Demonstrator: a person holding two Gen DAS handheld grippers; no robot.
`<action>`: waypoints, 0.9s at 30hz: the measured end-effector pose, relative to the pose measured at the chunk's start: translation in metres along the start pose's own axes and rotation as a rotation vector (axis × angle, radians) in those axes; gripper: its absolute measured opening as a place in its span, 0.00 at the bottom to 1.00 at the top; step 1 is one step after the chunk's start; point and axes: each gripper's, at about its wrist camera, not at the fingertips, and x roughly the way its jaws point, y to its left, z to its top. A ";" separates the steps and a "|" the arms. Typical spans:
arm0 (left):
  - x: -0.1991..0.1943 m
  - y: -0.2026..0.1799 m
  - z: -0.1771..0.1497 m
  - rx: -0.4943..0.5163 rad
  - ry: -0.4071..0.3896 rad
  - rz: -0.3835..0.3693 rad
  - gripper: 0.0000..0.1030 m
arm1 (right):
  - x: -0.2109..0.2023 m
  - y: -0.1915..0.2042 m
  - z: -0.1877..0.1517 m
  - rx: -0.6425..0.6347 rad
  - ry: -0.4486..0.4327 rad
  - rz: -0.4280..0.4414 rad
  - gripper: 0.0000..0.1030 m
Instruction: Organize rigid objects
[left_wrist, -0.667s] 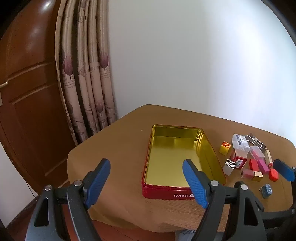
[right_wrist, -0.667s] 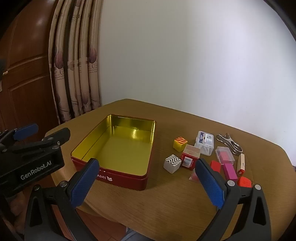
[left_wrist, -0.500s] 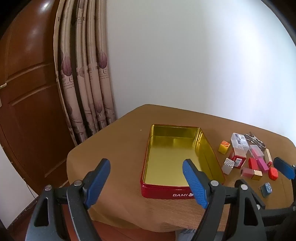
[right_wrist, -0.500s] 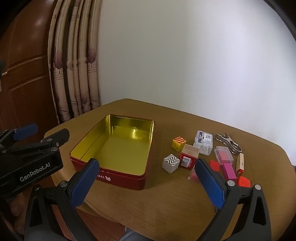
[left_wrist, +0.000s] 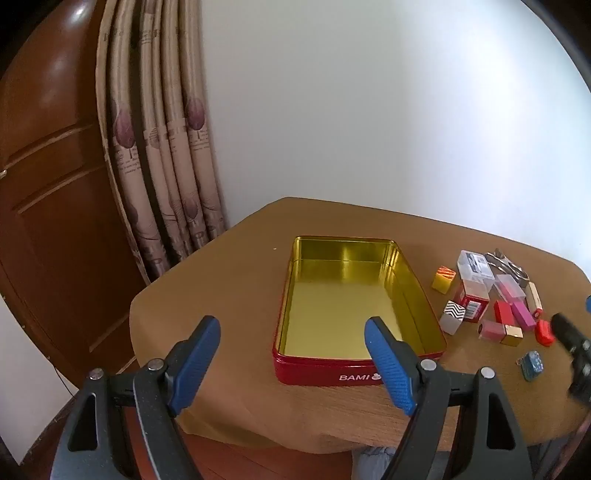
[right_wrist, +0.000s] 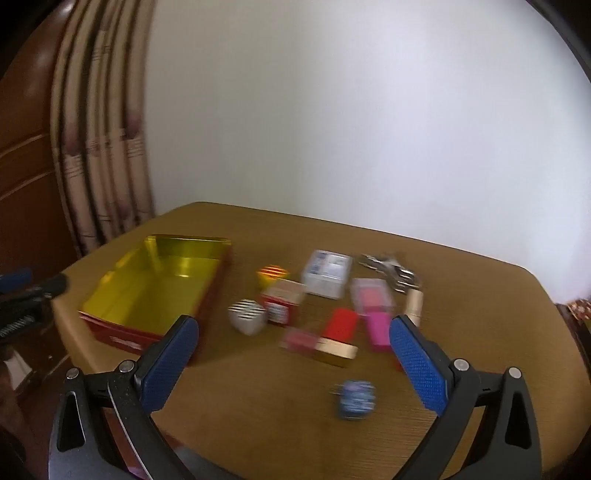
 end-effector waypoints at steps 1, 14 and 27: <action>0.000 -0.003 -0.001 0.010 0.002 -0.001 0.80 | 0.000 -0.011 -0.002 0.007 0.003 -0.018 1.00; -0.002 -0.083 -0.021 0.235 0.161 -0.232 0.80 | -0.001 -0.214 -0.042 0.272 0.138 -0.334 1.00; 0.029 -0.247 -0.026 0.312 0.463 -0.501 0.80 | 0.014 -0.263 -0.073 0.287 0.262 -0.369 1.00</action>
